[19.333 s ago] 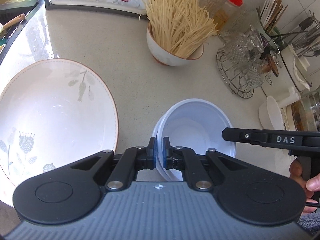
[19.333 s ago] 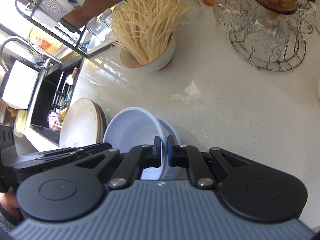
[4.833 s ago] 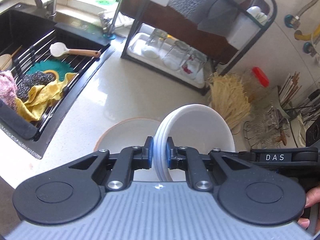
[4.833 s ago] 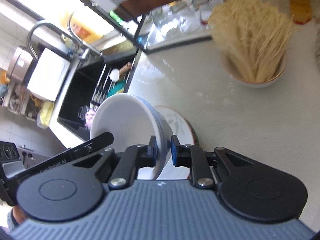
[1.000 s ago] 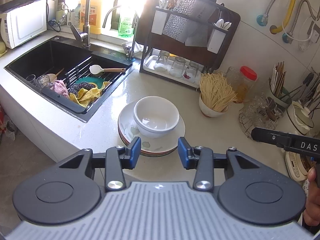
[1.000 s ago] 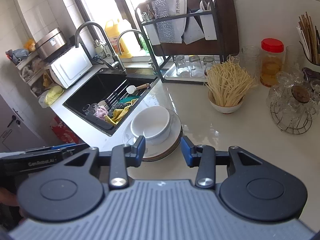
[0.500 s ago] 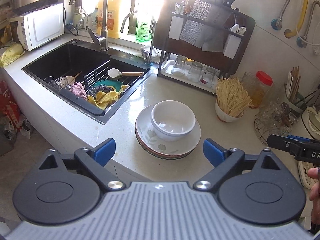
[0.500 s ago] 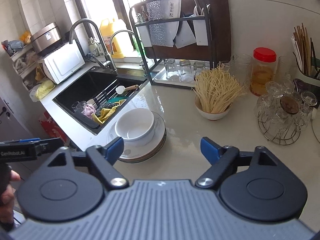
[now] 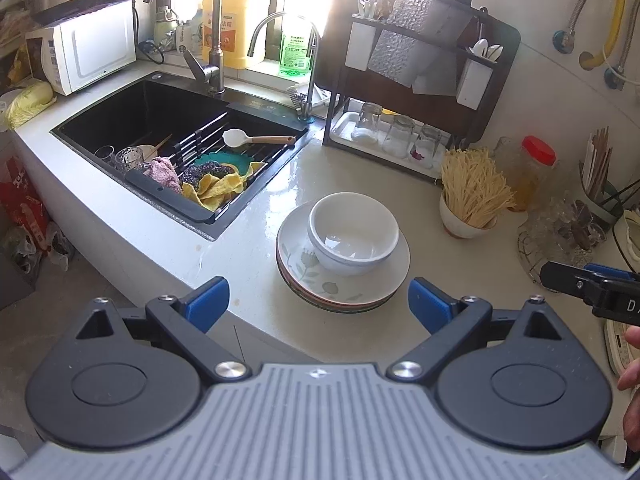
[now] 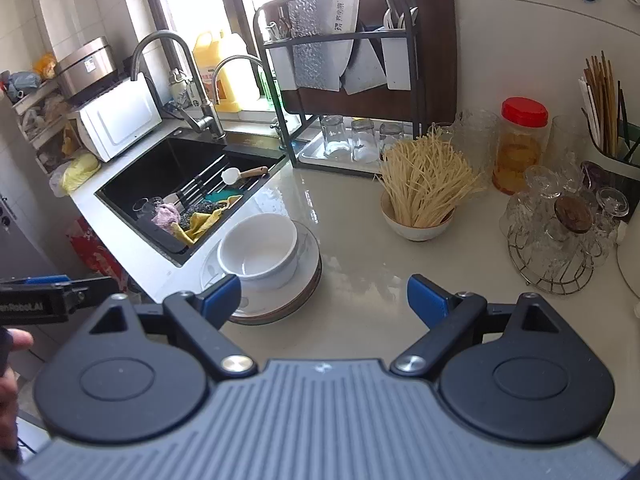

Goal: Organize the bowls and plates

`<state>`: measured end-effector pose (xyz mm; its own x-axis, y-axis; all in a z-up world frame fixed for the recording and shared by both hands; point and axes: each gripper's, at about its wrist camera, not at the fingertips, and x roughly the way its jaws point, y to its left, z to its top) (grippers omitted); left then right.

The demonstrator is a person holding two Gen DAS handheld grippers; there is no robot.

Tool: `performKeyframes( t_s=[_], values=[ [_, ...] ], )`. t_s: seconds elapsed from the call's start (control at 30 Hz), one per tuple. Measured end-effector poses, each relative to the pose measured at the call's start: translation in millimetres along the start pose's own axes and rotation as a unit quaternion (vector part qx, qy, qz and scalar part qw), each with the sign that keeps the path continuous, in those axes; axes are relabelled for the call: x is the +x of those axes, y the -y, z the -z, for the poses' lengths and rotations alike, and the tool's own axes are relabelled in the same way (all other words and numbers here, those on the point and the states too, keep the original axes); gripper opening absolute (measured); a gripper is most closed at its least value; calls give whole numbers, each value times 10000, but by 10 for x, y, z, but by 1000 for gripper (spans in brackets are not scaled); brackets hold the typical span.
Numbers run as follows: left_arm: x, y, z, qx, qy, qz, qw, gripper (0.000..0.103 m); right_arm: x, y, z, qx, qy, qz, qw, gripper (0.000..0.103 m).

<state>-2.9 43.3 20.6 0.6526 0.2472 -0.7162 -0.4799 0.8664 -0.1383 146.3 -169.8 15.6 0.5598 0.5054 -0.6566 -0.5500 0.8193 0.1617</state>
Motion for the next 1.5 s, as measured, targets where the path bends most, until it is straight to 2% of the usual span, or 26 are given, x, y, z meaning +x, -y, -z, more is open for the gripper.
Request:
performKeyframes(
  t_s=[0.6, 1.5],
  values=[
    [14, 21, -23, -3, 60, -67, 10000, 98, 23, 8, -18, -40, -72, 149, 9999, 91],
    [-22, 24, 3, 82, 92, -60, 9999, 99, 22, -38, -6, -96, -53, 92, 9999, 91]
  ],
)
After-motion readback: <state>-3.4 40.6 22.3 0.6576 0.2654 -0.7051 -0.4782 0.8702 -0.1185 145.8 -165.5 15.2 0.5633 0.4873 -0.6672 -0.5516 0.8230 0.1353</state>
